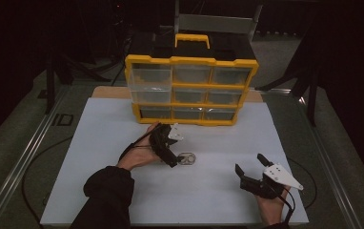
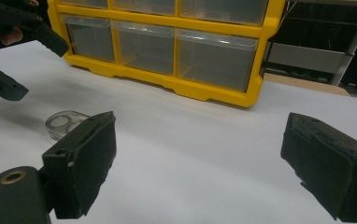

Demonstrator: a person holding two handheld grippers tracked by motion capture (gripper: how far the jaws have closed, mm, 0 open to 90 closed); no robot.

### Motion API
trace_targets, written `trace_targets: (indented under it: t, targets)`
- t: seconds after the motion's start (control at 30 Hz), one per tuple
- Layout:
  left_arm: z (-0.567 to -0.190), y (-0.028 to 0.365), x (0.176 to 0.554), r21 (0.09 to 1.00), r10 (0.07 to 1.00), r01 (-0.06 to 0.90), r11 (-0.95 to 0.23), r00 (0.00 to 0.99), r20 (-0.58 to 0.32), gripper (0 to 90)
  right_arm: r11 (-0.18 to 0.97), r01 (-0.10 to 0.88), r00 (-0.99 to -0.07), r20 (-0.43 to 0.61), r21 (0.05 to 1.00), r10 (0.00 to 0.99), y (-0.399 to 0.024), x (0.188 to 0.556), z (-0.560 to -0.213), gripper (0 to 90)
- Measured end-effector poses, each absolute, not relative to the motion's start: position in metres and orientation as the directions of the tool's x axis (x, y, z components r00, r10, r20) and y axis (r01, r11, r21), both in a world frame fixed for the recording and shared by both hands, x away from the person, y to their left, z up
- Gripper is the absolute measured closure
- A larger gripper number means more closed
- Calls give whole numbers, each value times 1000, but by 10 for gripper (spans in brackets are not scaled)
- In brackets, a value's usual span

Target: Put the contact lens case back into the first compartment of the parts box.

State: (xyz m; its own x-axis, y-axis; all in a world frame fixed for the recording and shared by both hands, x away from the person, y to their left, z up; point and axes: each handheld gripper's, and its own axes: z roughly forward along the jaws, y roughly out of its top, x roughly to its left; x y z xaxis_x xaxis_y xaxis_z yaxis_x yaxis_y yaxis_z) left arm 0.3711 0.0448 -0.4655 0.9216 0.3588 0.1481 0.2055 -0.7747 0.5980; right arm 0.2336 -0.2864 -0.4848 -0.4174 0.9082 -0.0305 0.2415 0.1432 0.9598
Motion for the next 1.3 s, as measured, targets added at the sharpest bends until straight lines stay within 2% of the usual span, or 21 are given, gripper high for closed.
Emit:
trace_targets:
  t: [0.73,1.3]
  targets:
    - [-480,20,374,512,288,188,-838,950,122,28,143,242,-415,-31,960,909,-287,234,-485,103]
    - [-489,5,370,452,247,171,-876,962,114,158,142,241,-417,-30,960,908,-287,234,-485,103]
